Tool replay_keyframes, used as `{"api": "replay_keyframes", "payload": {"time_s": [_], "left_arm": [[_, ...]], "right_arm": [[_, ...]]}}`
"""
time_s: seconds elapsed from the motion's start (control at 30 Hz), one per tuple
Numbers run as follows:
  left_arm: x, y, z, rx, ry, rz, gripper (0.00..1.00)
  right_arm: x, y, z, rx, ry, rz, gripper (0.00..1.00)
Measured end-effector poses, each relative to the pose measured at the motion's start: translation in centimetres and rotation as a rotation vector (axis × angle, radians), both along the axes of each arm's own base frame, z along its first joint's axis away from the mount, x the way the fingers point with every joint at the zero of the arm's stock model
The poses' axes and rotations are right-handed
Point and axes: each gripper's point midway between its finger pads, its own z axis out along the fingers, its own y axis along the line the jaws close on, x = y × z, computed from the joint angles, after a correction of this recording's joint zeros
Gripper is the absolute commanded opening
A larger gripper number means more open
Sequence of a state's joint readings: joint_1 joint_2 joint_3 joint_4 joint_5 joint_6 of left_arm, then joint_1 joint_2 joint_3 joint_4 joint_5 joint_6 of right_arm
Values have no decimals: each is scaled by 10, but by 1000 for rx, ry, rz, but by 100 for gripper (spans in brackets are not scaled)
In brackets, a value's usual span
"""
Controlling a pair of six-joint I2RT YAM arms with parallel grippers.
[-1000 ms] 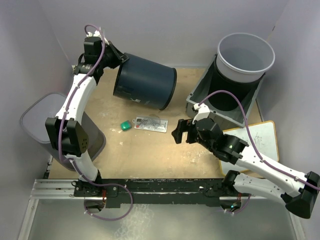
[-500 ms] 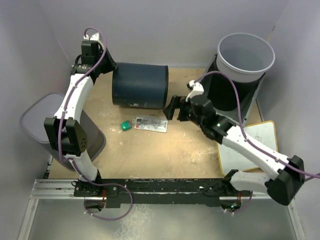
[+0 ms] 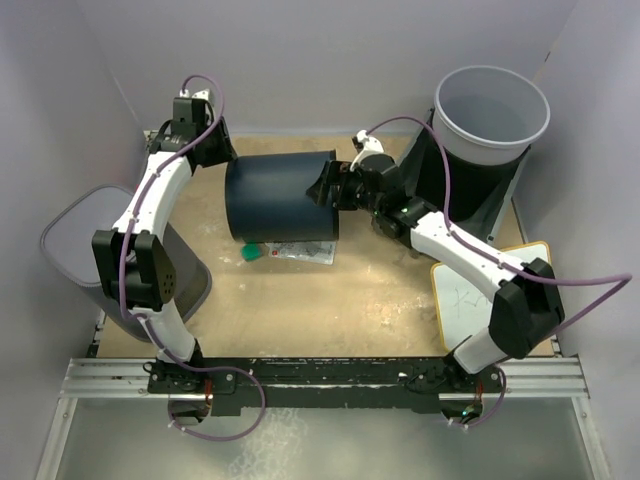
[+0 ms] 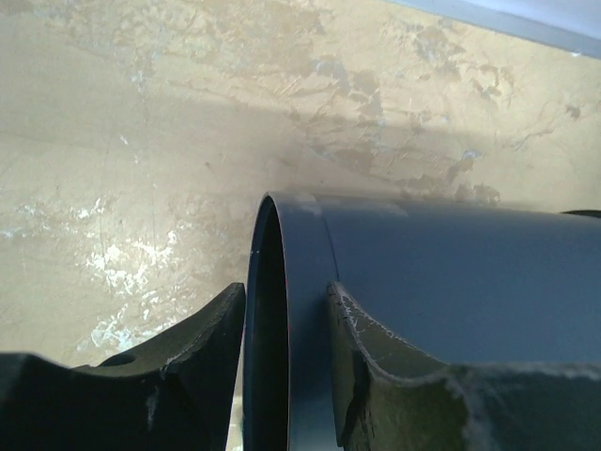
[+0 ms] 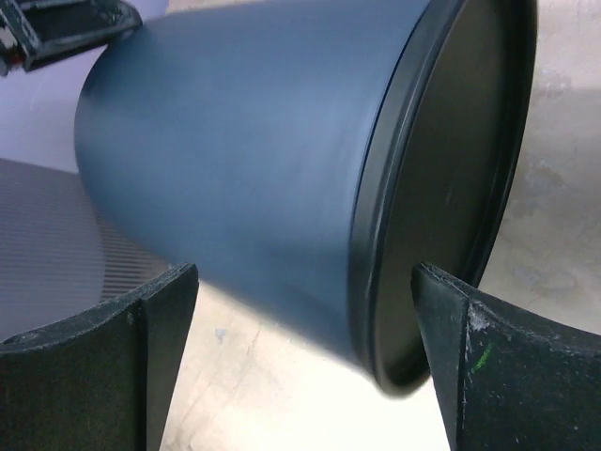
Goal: Turn the large container upside down
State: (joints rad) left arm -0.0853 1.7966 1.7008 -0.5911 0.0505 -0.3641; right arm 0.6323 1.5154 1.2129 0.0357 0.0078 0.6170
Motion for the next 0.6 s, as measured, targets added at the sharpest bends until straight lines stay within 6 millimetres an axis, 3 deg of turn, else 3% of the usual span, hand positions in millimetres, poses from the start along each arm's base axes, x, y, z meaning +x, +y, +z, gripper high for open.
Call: {"api": "replay_keyframes", "payload": {"time_s": [0.1,0.37,0.6], "left_arm": [[-5,0,-7,4,26,-2,37],[-6,-1,-13,1,37,-6,36],[-7,-2,-15,-4,39,-10,36]], "right_arm": [[11,-1,-2,6,-8,-13,89],[30,-10,4,97,-4,-13,42],[21,-4,5,138,12,33,24]]}}
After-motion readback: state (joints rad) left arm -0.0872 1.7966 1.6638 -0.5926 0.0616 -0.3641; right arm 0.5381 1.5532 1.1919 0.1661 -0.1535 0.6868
